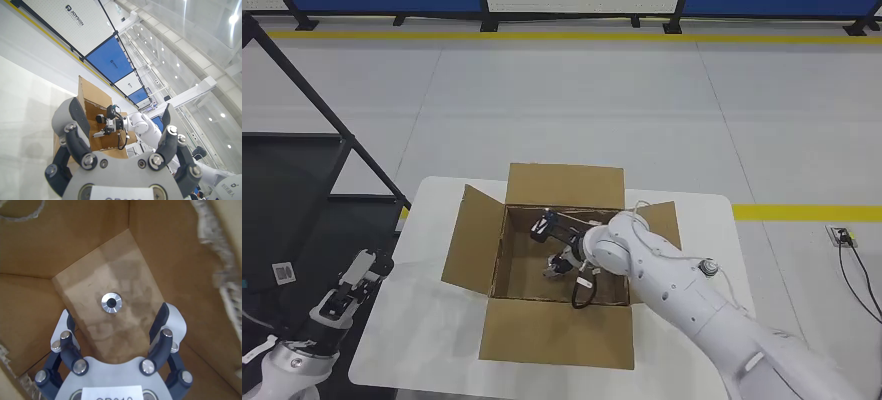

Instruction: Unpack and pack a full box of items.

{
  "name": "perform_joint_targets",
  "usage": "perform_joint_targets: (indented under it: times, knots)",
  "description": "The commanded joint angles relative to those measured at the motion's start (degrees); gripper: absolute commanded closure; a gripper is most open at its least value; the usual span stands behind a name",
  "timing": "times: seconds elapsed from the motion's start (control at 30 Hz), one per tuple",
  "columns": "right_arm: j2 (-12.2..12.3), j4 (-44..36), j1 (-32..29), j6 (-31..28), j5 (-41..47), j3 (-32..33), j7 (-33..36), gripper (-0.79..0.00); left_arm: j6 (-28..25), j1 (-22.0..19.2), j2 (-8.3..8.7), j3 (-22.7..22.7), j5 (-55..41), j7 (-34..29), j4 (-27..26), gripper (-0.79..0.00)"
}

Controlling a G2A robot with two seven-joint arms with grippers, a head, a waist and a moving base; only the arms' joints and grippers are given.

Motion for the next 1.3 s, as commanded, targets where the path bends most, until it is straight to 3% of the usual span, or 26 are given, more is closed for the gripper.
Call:
perform_joint_targets:
  times: [0.0, 0.13, 0.17, 0.23, 0.3, 0.4, 0.5, 0.6, 0.93, 1.13, 1.27]
  knots:
    - [-1.64, 3.75, 0.55, -0.71, 0.61, -1.0, -1.27, -0.785, 0.0, 0.0, 0.0, 0.0, 0.0, 0.0, 0.0, -0.785]
    - [-4.8, 9.77, 1.26, 1.26, -0.45, -2.88, -5.23, -0.785, 0.0, 0.0, 0.0, 0.0, 0.0, 0.0, 0.0, -0.785]
    - [-5.51, 10.91, 1.24, 2.48, -1.06, -3.3, -6.46, -0.767, 0.0, 0.0, 0.0, 0.0, 0.0, 0.0, 0.0, -0.785]
    - [-6.72, 13.28, 1.15, 1.94, -0.67, -3.57, -8.25, -0.656, 0.0, 0.0, 0.0, 0.0, 0.0, 0.0, 0.0, -0.785]
    - [-7.83, 15.6, 1.31, 1.79, -0.56, -3.82, -8.85, -0.622, 0.0, 0.0, 0.0, 0.0, 0.0, 0.0, 0.0, -0.785]
    - [-9.26, 18.64, 1.61, 0.94, -0.57, -4.12, -9.26, -0.388, 0.0, 0.0, 0.0, 0.0, 0.0, 0.0, 0.0, -0.785]
    - [-10.49, 20.85, 2.08, 0.51, -1.0, -4.43, -8.68, -0.262, 0.0, 0.0, 0.0, 0.0, 0.0, 0.0, 0.0, -0.785]
    - [-11.4, 22.74, 2.45, 0.12, -0.75, -4.22, -8.98, 0.0, 0.0, 0.0, 0.0, 0.0, 0.0, 0.0, 0.0, -0.785]
    - [-12.06, 24.89, 5.08, -3.81, 0.98, -1.96, -9.4, 0.0, 0.0, 0.0, 0.0, 0.0, 0.0, 0.0, 0.0, -0.785]
    - [-10.21, 23.26, 6.88, -8.5, 1.7, 0.32, -9.66, 0.0, 0.0, 0.0, 0.0, 0.0, 0.0, 0.0, 0.0, -0.785]
    - [-8.18, 19.53, 6.71, -8.63, 0.34, 1.74, -10.75, 0.0, 0.0, 0.0, 0.0, 0.0, 0.0, 0.0, 0.0, -0.785]
